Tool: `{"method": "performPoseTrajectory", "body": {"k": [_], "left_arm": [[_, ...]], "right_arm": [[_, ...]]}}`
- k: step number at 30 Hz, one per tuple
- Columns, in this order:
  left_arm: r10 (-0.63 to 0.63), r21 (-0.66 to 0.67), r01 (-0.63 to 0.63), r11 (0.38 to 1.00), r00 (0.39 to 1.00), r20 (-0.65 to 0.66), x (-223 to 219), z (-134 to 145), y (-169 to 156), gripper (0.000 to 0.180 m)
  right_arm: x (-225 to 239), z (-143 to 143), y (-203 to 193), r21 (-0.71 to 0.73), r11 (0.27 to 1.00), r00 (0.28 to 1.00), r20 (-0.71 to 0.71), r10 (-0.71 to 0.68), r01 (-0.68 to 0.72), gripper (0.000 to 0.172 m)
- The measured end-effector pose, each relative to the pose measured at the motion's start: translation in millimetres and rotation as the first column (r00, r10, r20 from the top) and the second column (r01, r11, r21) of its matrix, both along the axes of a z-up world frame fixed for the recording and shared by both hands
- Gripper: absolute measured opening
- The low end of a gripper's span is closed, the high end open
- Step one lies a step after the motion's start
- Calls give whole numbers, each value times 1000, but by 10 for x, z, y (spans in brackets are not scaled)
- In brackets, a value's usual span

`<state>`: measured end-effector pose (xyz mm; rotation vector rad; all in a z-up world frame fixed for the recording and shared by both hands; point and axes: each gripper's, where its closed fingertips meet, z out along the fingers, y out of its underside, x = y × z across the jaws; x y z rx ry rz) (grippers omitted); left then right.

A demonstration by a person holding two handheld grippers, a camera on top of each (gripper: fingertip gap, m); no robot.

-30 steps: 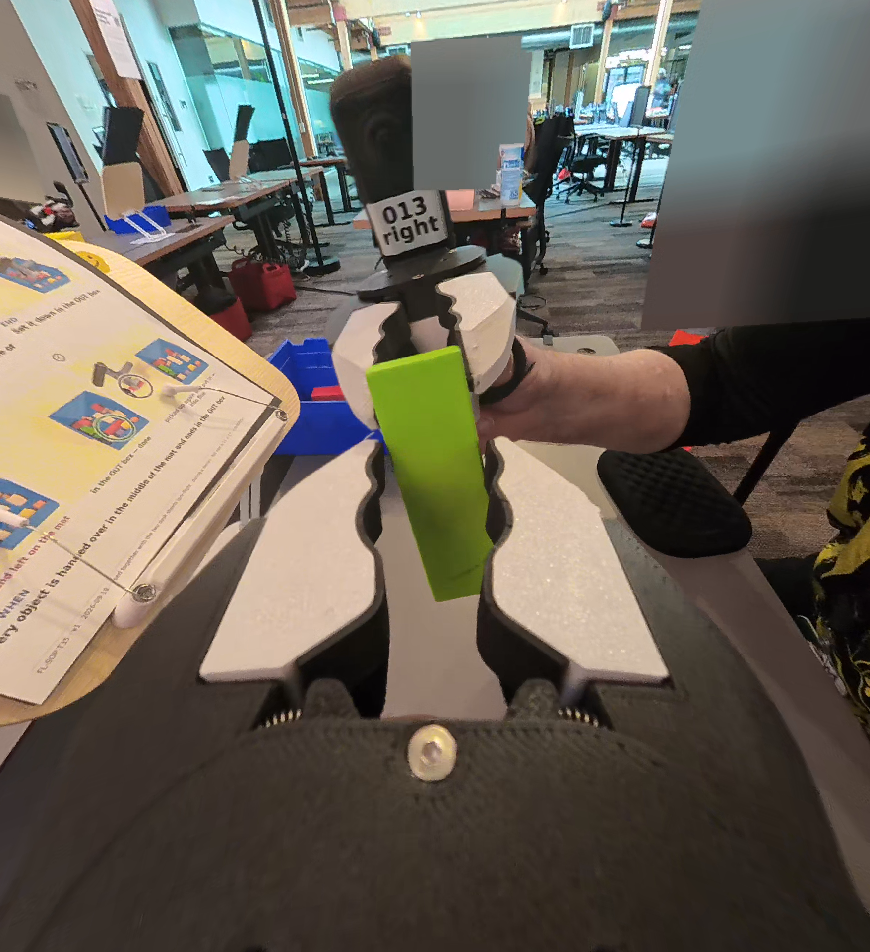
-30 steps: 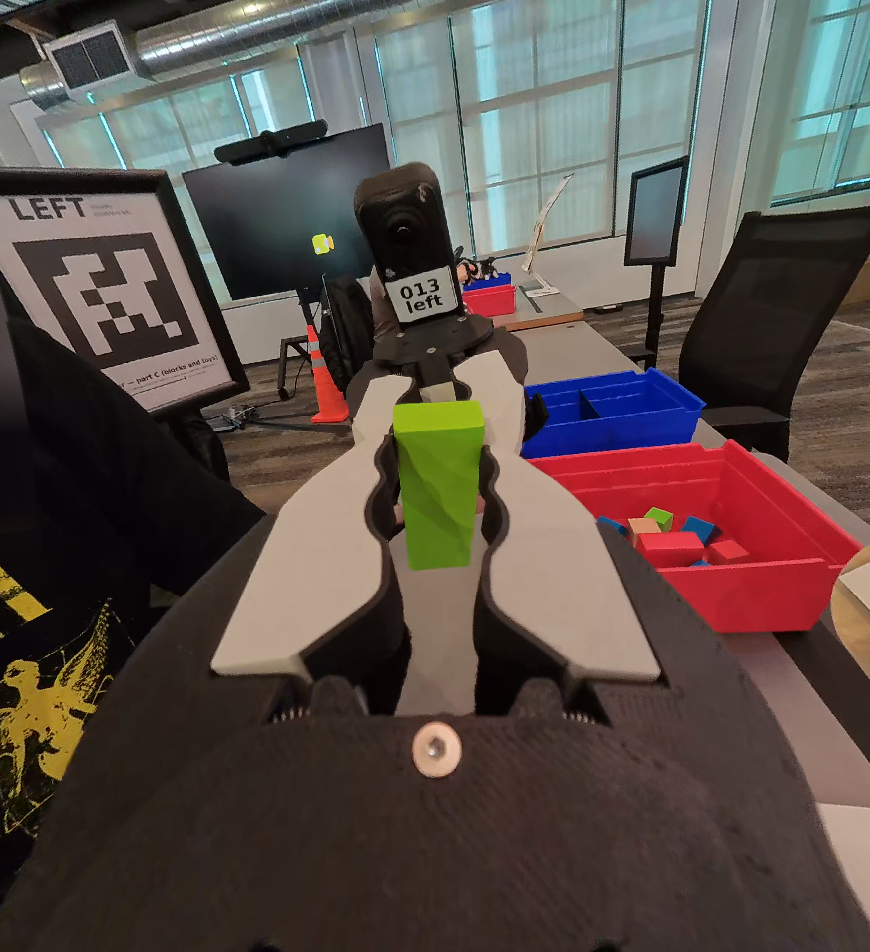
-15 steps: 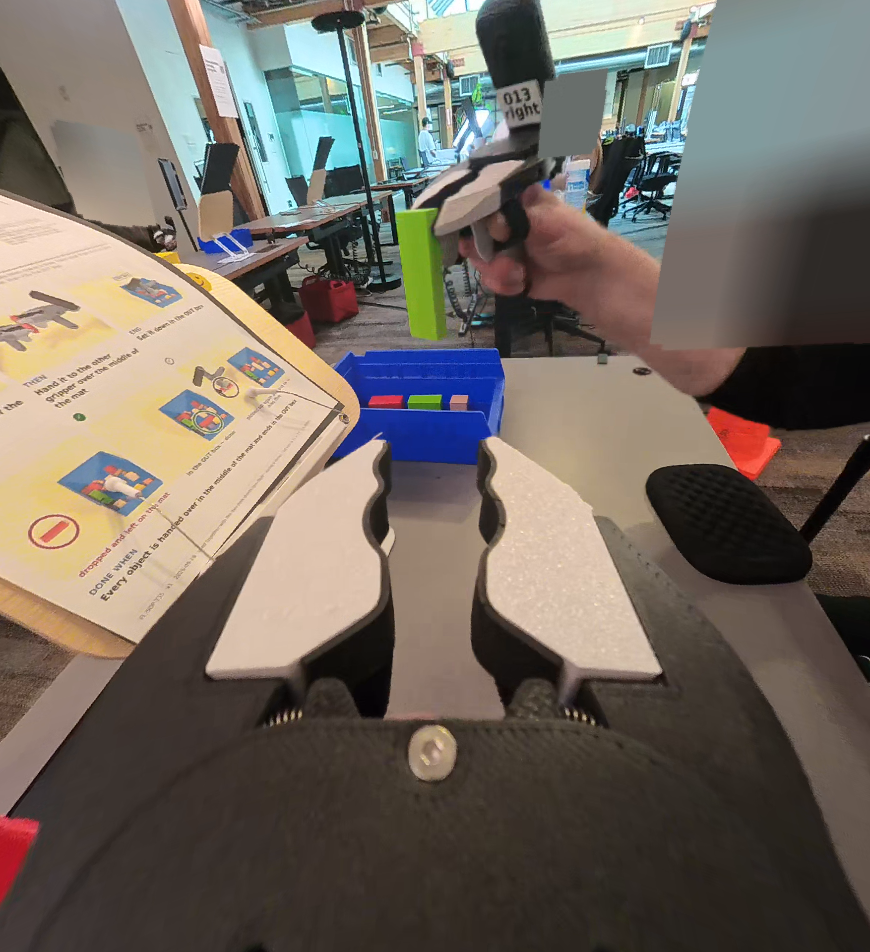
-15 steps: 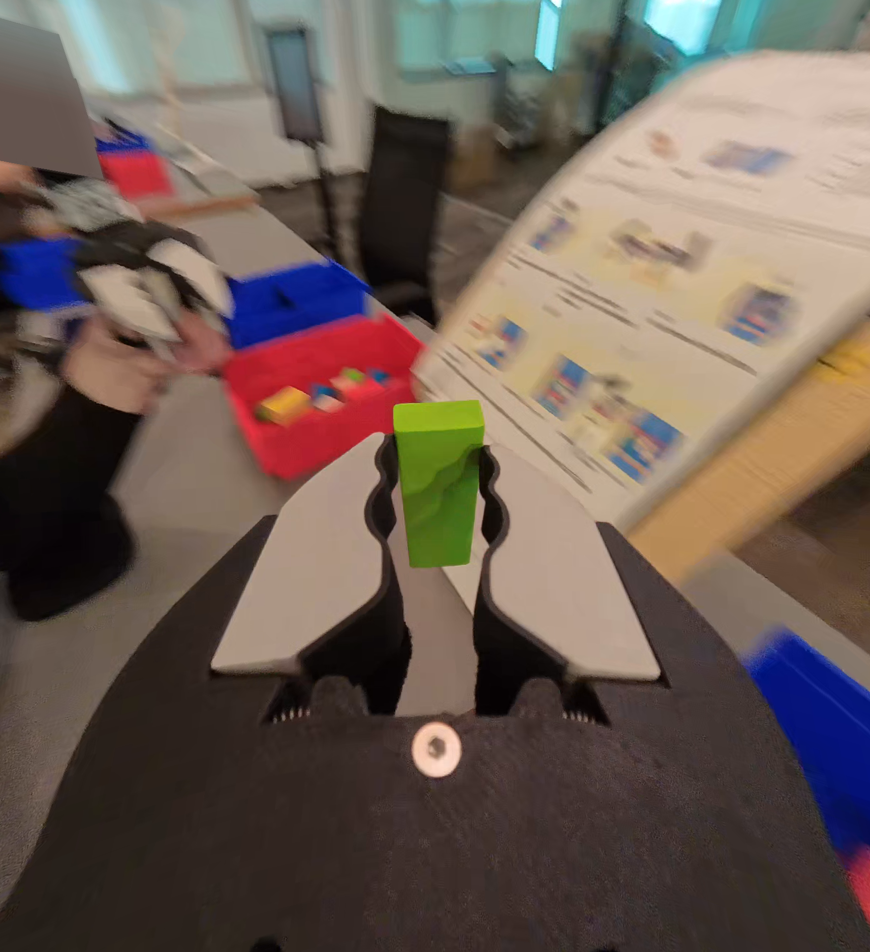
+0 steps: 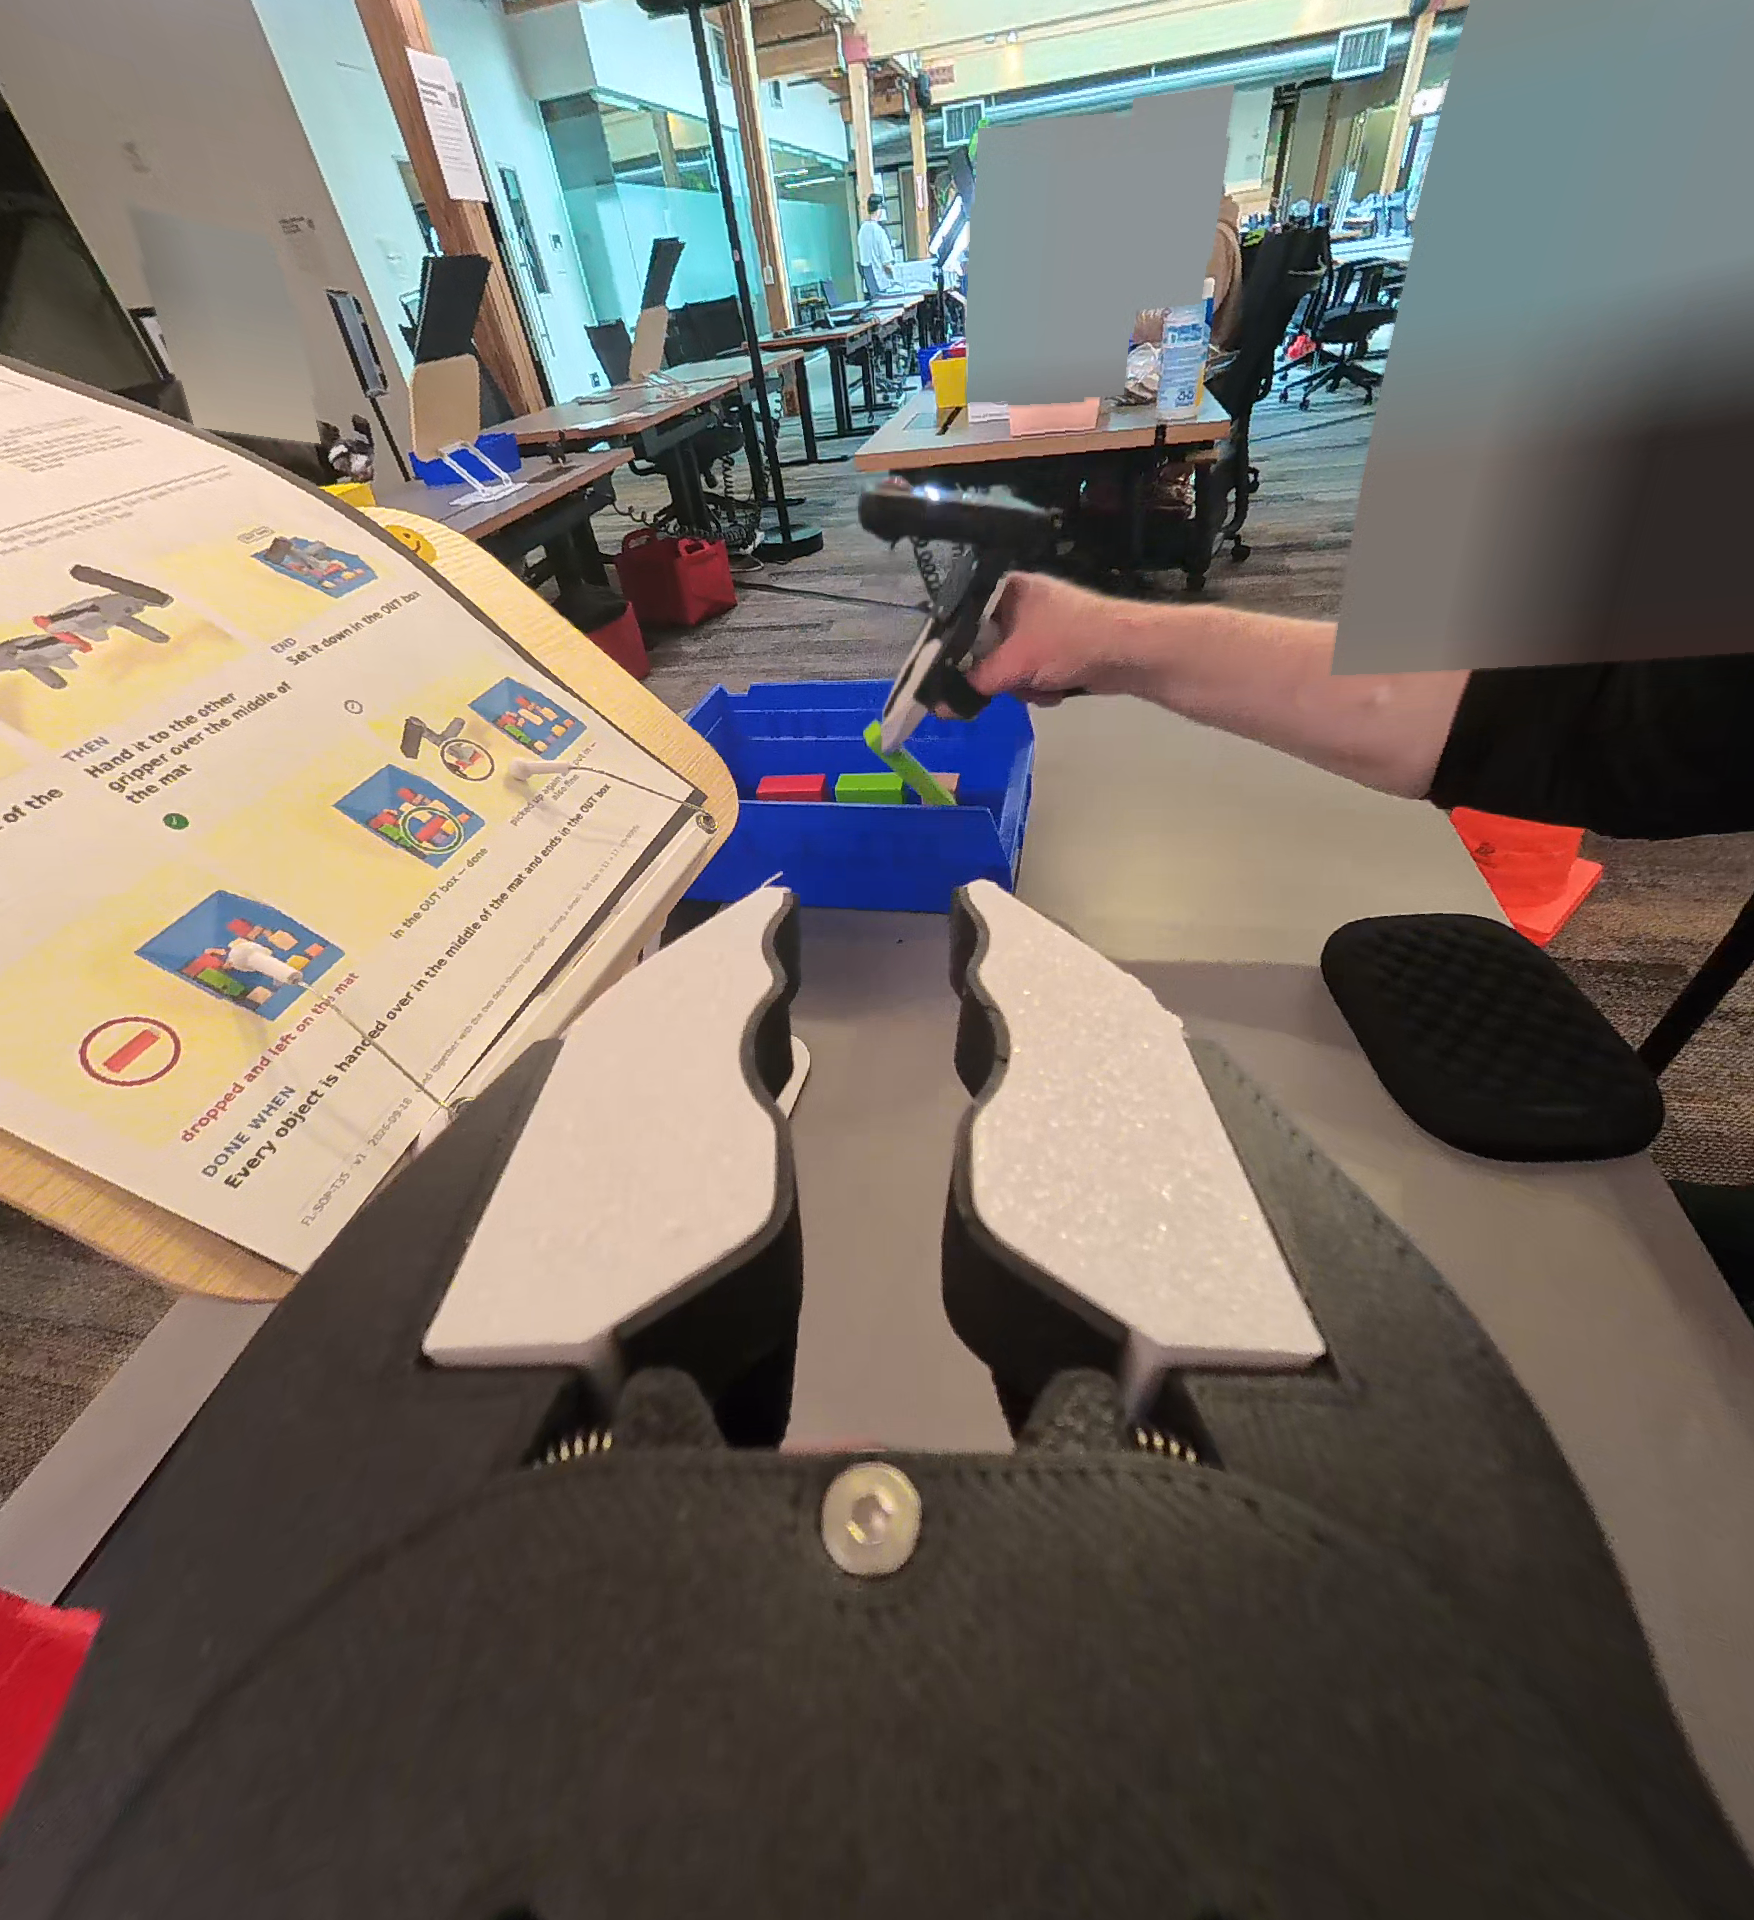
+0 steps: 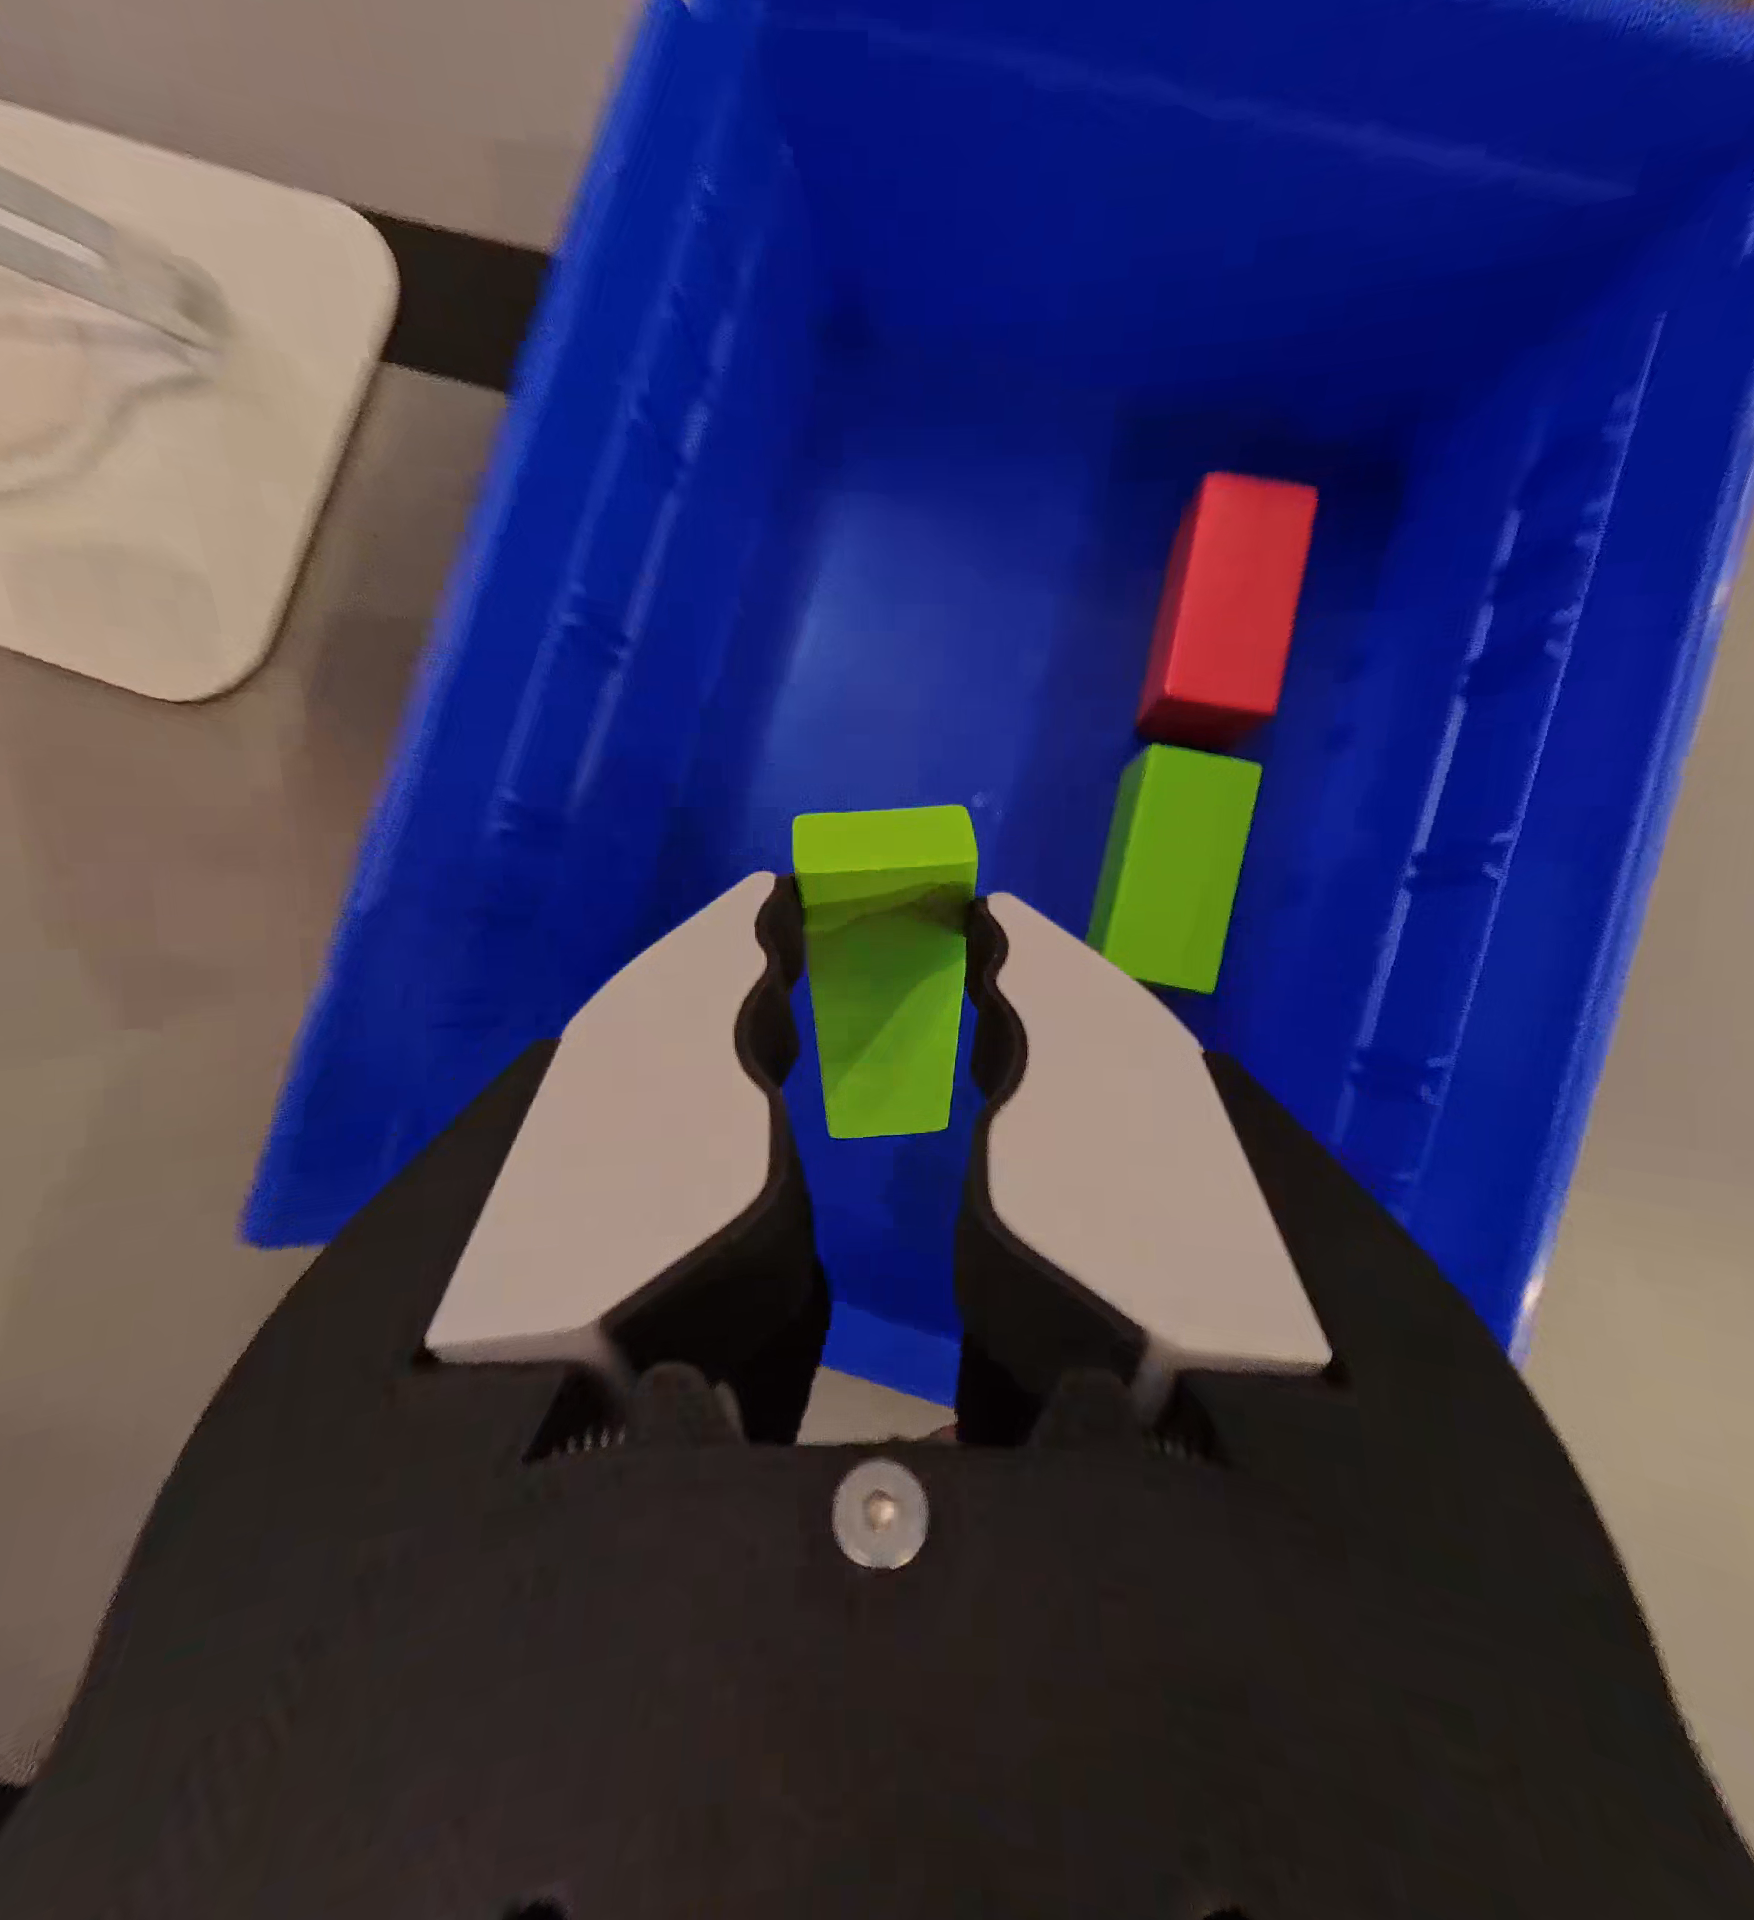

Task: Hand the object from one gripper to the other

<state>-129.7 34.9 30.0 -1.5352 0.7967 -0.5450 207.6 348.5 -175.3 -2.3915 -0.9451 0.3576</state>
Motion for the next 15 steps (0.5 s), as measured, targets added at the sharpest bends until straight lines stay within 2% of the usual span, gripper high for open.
{"method": "performPoseTrajectory", "body": {"k": [5, 15], "left_arm": [[11, -2, -11, 1000, 1000, -8, -32, -17, 10, 27], [27, -8, -28, 1000, 999, -18, -92, -28, 6, 28]], "right_arm": [[80, -335, 92, -58, 997, 994, 101, -43, 49, 29], [149, -731, 135, -169, 980, 972, 224, -68, 107, 28]]}}
